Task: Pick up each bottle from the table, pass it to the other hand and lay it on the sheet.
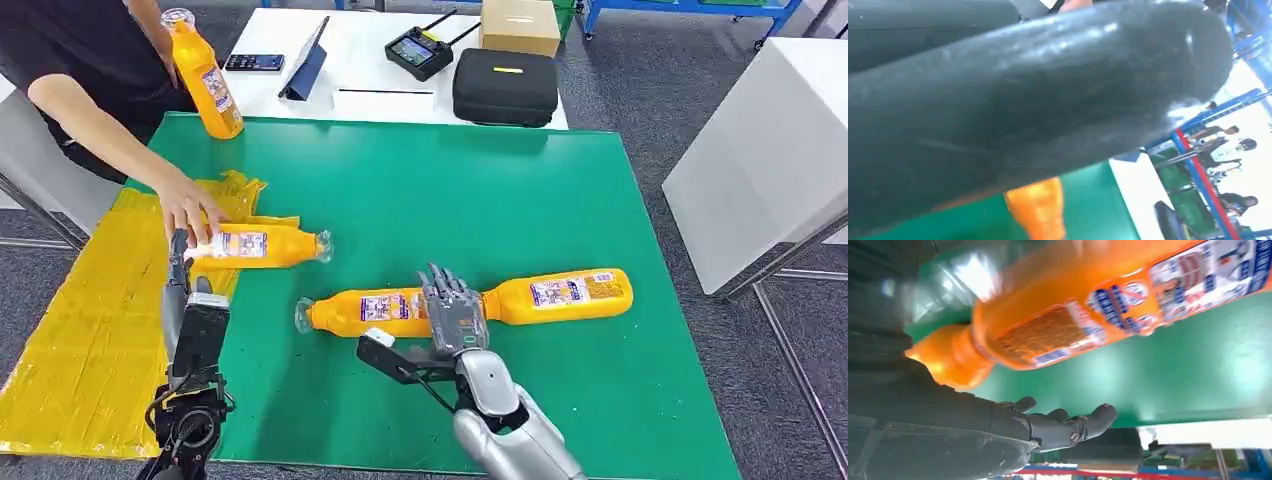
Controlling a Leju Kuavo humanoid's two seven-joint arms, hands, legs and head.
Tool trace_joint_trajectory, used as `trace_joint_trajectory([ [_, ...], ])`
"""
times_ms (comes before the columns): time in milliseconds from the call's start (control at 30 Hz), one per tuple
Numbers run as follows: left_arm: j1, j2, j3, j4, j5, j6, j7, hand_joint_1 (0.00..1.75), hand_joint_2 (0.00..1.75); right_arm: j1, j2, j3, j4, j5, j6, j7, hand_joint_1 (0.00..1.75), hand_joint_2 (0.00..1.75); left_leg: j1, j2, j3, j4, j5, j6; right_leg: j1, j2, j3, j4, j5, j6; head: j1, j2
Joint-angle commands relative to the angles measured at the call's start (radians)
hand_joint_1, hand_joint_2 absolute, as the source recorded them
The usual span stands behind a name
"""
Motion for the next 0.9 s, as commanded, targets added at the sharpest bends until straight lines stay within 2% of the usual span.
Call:
trace_joint_trajectory([
  [33,0.003,0.003,-0.029,-0.041,0.005,-0.005,0.005,0.0,0.0,-0.136,0.083,-0.001,0.298,-0.006,0.021,-0.008,0.0,1.75,-0.001,0.0,0.004,0.0,-0.001,0.002,0.0,0.001,0.003,0.0,-0.001,-0.004,0.0,0.0],
  [667,0.001,0.001,-0.03,-0.042,0.004,-0.004,0.007,0.0,0.0,-0.138,0.082,-0.001,0.303,-0.006,0.024,-0.009,0.0,1.75,-0.001,-0.002,0.003,0.0,-0.001,0.001,0.0,-0.002,0.003,0.0,-0.001,-0.005,0.0,0.0],
  [833,-0.019,-0.017,-0.025,-0.044,0.0,-0.019,0.005,0.0,0.0,-0.177,0.105,0.0,0.479,-0.031,0.18,0.004,0.0,1.75,0.0,-0.002,0.002,0.0,-0.001,0.001,0.0,-0.002,0.002,0.0,-0.001,-0.003,0.0,0.0],
  [867,-0.03,-0.021,-0.023,-0.038,0.003,-0.021,0.009,0.0,0.0,-0.18,0.106,0.003,0.5,-0.032,0.196,0.003,1.36,1.75,-0.001,-0.003,0.004,0.0,-0.001,0.002,0.0,-0.003,0.004,0.0,-0.001,-0.005,0.0,0.0],
  [900,-0.04,-0.023,-0.021,-0.03,0.007,-0.024,0.014,0.0,0.0,-0.185,0.113,-0.006,0.533,-0.053,0.238,-0.013,1.75,1.75,0.0,-0.003,0.003,0.0,-0.001,0.001,0.0,-0.004,0.003,0.0,-0.001,-0.004,0.0,0.0],
])
